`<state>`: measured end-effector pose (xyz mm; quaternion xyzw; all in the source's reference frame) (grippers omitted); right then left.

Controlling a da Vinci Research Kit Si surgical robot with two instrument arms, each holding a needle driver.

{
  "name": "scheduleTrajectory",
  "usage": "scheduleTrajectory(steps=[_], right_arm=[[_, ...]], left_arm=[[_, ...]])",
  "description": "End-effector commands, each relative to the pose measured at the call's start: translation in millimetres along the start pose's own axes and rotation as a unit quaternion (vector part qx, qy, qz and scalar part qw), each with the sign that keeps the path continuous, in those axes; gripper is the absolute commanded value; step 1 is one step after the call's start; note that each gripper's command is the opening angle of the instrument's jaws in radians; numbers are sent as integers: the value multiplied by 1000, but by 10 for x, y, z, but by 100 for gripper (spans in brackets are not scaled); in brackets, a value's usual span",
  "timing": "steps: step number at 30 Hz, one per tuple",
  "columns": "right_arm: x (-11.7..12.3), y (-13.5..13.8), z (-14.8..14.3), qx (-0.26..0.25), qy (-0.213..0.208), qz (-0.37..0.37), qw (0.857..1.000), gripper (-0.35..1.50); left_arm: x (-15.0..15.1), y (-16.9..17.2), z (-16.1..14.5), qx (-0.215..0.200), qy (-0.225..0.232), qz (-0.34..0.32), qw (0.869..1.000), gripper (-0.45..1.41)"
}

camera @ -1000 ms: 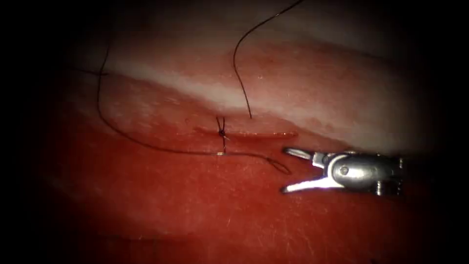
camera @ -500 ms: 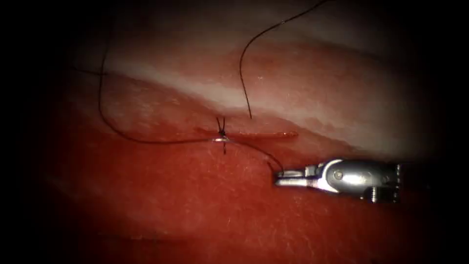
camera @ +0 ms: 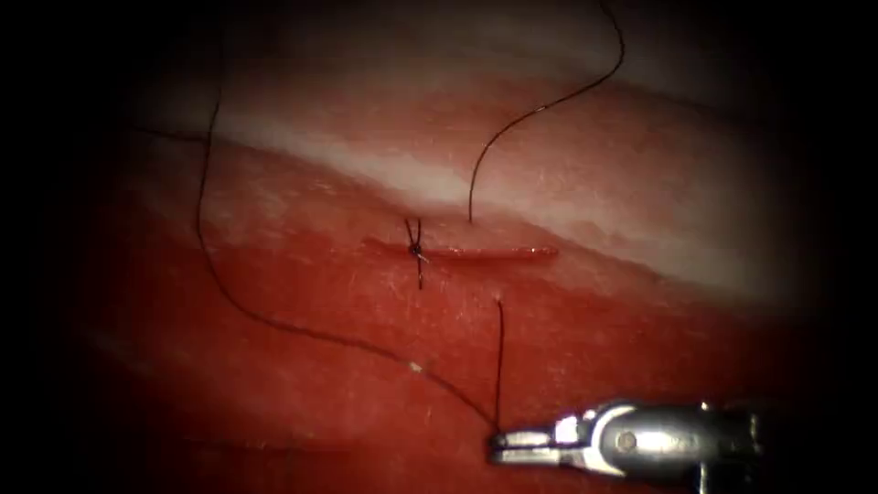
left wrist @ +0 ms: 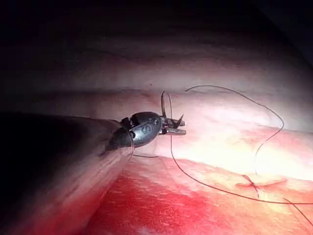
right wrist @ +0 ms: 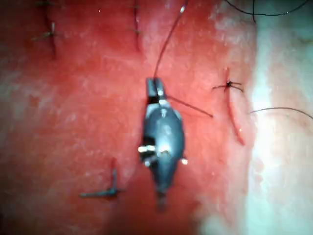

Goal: Wound Closure

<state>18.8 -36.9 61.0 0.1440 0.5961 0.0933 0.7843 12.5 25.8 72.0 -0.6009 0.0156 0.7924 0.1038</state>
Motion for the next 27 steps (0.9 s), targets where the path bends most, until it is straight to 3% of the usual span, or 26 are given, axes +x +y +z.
scheduleTrajectory(steps=[1,5,10,11,12,14,21,27], right_arm=[[6,-15,13,8,5,-3,1000,-35],[31,-43,23,25,13,-9,1000,-35],[49,-51,27,23,32,-13,999,-35],[50,-43,24,9,53,-15,998,41],[50,-43,24,9,53,-15,998,41],[46,-24,13,-9,65,-24,998,98],[25,18,-25,-23,58,-33,997,104],[-10,56,-61,-48,44,-30,997,101]], left_arm=[[-4,-5,5,-1,-1,2,1000,-45],[-4,-5,5,-1,-1,2,1000,-45],[-4,-5,4,-1,-1,2,1000,-45],[-4,-5,4,-2,-1,2,1000,-45],[-4,-5,4,-2,-1,2,1000,-45],[-4,-5,3,-3,-1,2,1000,-45],[-6,-6,2,-4,-1,3,1000,-45],[-10,-9,1,-5,-1,0,1000,-45]])
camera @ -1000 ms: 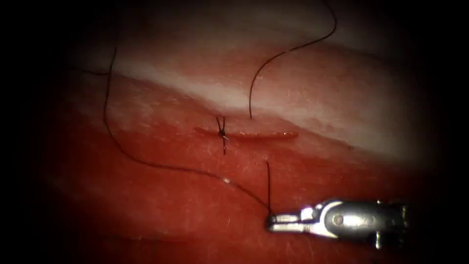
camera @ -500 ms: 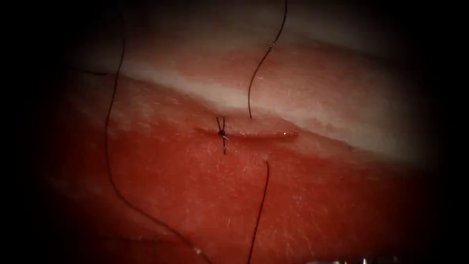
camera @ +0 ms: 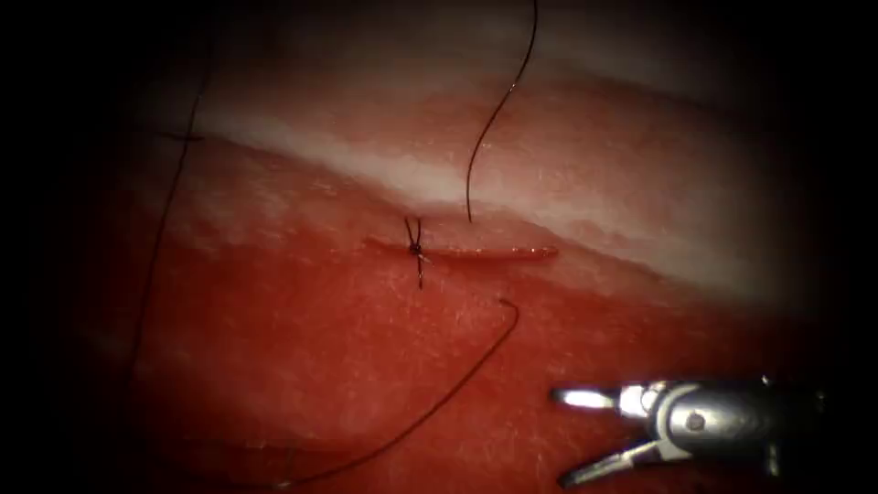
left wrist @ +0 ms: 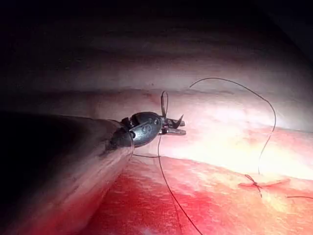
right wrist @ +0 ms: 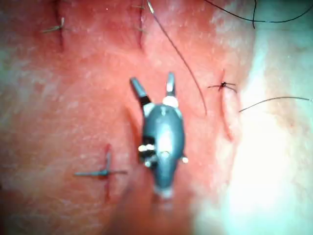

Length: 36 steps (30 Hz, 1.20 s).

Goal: Wound Closure

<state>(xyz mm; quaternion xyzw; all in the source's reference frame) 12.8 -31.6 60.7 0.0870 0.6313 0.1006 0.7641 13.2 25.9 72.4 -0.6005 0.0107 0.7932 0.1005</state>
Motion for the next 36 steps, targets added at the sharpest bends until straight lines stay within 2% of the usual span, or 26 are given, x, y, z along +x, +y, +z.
scheduleTrajectory(steps=[1,5,10,15,20,21,22,23,24,25,26,34,36], right_arm=[[-21,14,2,-11,-2,2,1000,99],[-47,41,10,-39,-6,-3,999,96],[-74,67,40,-56,-13,-5,998,99],[-89,74,68,-52,-9,-15,998,101],[-96,73,81,-48,-13,-18,999,91],[-96,73,82,-44,-13,-18,999,81],[-94,71,81,-32,-6,-18,999,41],[-94,71,81,-32,-6,-18,999,41],[-92,70,81,-31,-5,-18,999,27],[-90,68,81,-28,-3,-18,999,4],[-87,66,80,-21,0,-19,1000,-35],[-62,45,75,11,-7,-13,1000,-35],[-51,33,72,15,-7,-15,1000,-35]], left_arm=[[-5,-6,6,1,1,0,1000,-45],[-9,-7,8,2,0,1,1000,-45],[-15,-6,15,0,-4,-3,1000,-45],[-20,-4,22,-3,-9,-4,1000,-45],[-21,-3,26,-4,-12,-3,1000,-45],[-21,-2,26,-4,-12,-3,1000,-45],[-21,-2,28,-3,-12,-5,1000,-45],[-21,-2,28,-3,-12,-5,1000,-45],[-21,-1,28,-4,-13,-5,1000,-45],[-21,-1,29,-3,-14,-5,1000,-45],[-21,-1,30,-4,-15,-5,1000,-45],[-23,-1,32,-5,-15,-4,1000,-45],[-23,-1,32,-5,-15,-4,1000,-45]])
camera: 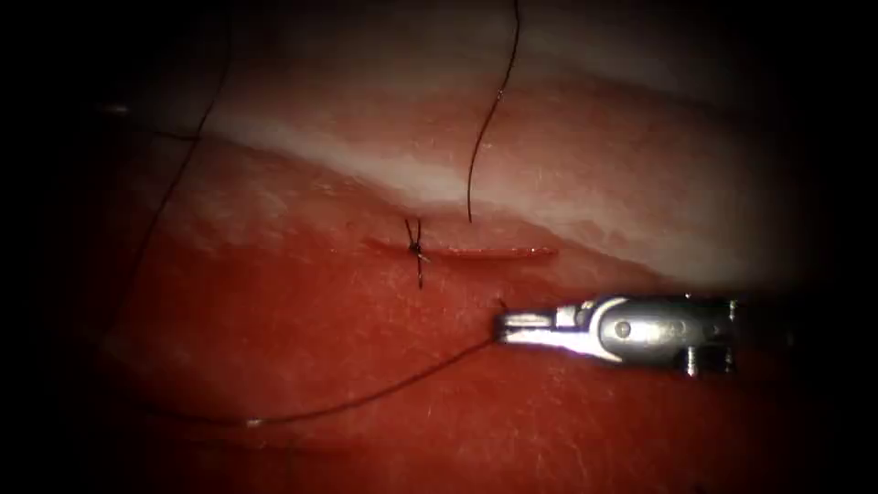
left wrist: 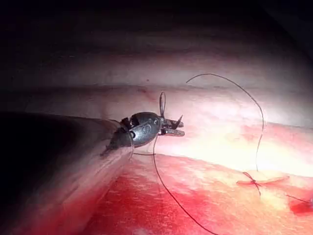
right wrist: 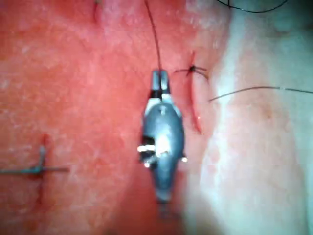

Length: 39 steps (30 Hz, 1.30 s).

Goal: Wound Closure

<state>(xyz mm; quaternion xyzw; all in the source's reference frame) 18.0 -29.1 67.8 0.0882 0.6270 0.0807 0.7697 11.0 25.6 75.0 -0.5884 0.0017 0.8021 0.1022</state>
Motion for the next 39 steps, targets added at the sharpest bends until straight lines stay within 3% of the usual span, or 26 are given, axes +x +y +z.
scheduleTrajectory(steps=[1,14,25,26,29,30,33,39], right_arm=[[1,-7,8,2,2,0,1000,-35],[57,-85,10,26,16,-18,999,-35],[91,-115,18,34,35,-19,999,-35],[91,-113,17,31,38,-19,999,10],[84,-99,10,18,43,-19,999,77],[81,-93,7,11,43,-20,999,89],[69,-71,-5,-10,42,-26,999,101],[42,-23,-20,-44,38,-28,998,104]], left_arm=[[-4,-6,5,0,0,2,1000,-45],[-4,-4,8,0,-3,-1,1000,-45],[-4,-4,8,-1,-4,0,1000,-45],[-4,-4,8,-1,-4,0,1000,-45],[-4,-4,8,-1,-4,0,1000,-45],[-4,-4,8,-1,-4,0,1000,-45],[-4,-3,8,-1,-4,0,1000,-45],[-5,-3,8,-1,-4,0,1000,-45]])
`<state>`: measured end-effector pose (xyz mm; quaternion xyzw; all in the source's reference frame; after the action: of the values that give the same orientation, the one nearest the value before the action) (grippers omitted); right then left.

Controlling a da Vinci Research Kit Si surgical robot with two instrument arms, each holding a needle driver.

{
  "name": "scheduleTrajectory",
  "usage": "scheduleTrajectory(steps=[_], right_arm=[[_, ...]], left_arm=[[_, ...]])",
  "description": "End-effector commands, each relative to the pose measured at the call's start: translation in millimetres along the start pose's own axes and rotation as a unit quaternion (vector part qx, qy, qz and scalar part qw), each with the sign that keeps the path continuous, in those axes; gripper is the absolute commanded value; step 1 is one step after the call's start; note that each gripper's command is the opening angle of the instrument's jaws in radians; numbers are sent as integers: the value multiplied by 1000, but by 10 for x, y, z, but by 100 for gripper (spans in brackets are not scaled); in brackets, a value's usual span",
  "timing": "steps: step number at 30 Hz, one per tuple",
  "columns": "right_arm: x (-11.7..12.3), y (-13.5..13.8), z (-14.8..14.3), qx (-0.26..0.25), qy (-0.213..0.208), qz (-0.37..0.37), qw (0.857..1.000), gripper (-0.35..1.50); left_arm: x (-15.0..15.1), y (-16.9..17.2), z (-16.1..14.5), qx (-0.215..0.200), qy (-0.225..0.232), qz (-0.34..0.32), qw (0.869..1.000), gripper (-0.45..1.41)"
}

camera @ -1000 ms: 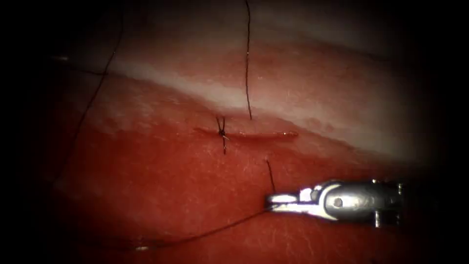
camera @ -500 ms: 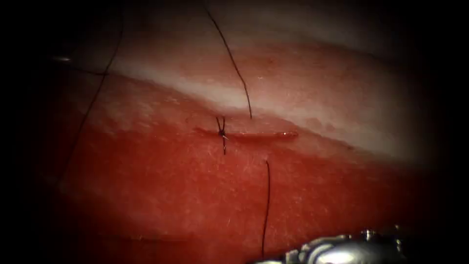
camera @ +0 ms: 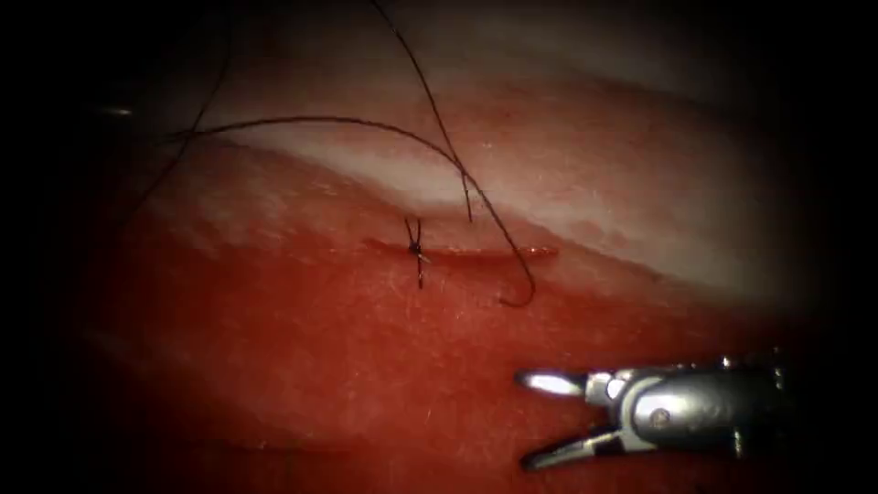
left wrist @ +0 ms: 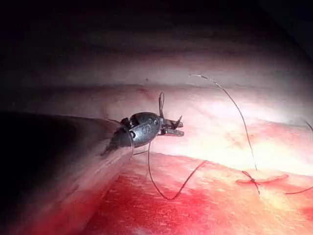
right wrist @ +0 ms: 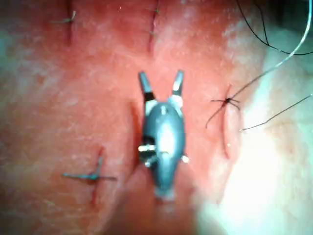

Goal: Wound Closure

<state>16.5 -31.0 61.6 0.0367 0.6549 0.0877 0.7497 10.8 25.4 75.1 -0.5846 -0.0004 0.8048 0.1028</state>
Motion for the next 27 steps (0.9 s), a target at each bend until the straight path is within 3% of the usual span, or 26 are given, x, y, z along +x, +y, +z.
scheduleTrajectory(steps=[1,5,9,16,21,22,23,25,27], right_arm=[[-16,13,5,-5,-3,0,1000,104],[-37,27,5,-12,-7,1,1000,99],[-63,44,2,-17,-18,1,1000,82],[-92,68,7,-31,-27,26,999,82],[-91,70,19,-36,-24,95,995,91],[-89,68,20,-35,-26,103,994,82],[-88,67,21,-30,-27,118,992,57],[-85,65,22,-16,-36,151,988,-35],[-82,64,22,-15,-36,160,986,-35]], left_arm=[[-4,-5,5,0,1,1,1000,-45],[-4,-6,4,0,1,1,1000,-45],[-4,-6,4,0,1,-1,1000,-45],[-6,-6,6,0,1,-1,1000,-45],[-8,-5,8,-2,0,-3,1000,-45],[-8,-5,8,-2,0,-3,1000,-45],[-8,-5,8,-2,0,-3,1000,-45],[-8,-5,8,-2,0,-3,1000,-45],[-8,-5,8,-2,0,-3,1000,-45]])
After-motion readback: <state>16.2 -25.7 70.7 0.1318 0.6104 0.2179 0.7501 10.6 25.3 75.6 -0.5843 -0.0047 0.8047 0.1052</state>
